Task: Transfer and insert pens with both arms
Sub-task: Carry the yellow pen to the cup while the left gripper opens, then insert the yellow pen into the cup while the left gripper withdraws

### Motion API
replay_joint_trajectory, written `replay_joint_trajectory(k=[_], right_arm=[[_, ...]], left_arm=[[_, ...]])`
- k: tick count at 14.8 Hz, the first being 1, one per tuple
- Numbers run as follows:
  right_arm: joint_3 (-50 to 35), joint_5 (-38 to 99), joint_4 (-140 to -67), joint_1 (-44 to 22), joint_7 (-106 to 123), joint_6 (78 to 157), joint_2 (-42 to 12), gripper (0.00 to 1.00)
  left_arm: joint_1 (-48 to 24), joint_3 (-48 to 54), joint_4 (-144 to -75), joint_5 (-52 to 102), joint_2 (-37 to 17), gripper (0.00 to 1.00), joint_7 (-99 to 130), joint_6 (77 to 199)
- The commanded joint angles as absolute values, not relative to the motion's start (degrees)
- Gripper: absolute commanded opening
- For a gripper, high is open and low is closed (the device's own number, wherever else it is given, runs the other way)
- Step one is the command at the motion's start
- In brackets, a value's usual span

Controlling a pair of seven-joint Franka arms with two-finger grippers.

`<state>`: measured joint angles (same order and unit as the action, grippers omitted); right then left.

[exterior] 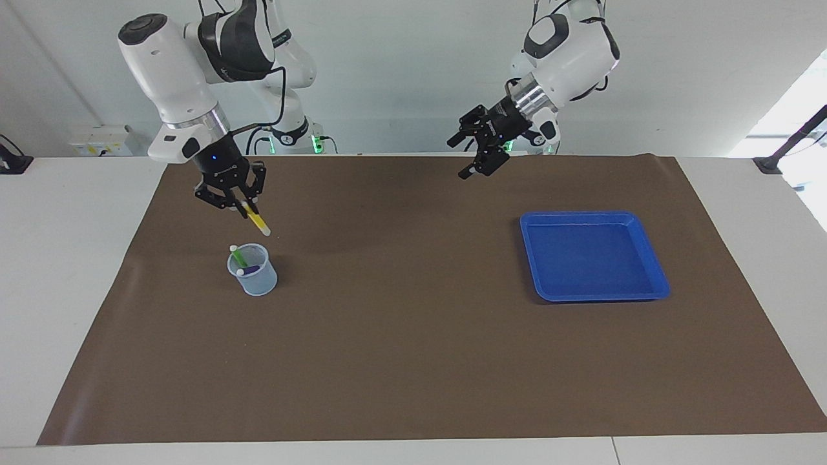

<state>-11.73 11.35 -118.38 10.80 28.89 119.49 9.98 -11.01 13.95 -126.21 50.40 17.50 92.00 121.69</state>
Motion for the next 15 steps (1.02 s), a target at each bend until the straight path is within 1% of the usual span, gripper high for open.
replay_joint_trajectory(k=[1,3,5,7,10,13,15], right_arm=[[-12.5,10.5,-123.0,13.3,32.9,123.4,12.6,0.00],[-12.5,10.4,-124.2,14.2,33.5,123.9,12.2,0.00],[-12.6,10.4,-125.2,14.9,33.7,126.4,11.6,0.00],[-12.7,10.5,-125.5,14.9,34.1,128.5,10.2,0.00],[-12.7,10.5,-125.5,14.6,34.3,130.4,7.7,0.00],[-12.7,10.5,-125.7,14.2,36.2,130.9,5.8,0.00],[-12.7,10.5,-126.5,14.2,37.3,133.1,5.0,0.00]], left_arm=[[-7.0,14.2,-123.5,44.2,16.8,1.00,84.0,116.1],[-4.9,14.2,-122.3,38.6,16.1,1.00,80.6,114.3],[-3.7,13.8,-120.4,35.3,15.3,1.00,76.0,111.2],[-1.1,13.8,-117.1,32.0,13.6,1.00,68.9,106.6],[2.4,13.8,-111.4,26.1,11.1,1.00,59.1,99.5],[3.4,13.4,-104.9,18.0,7.6,1.00,50.6,93.1],[2.9,12.3,-98.8,12.6,5.0,1.00,45.2,87.3]])
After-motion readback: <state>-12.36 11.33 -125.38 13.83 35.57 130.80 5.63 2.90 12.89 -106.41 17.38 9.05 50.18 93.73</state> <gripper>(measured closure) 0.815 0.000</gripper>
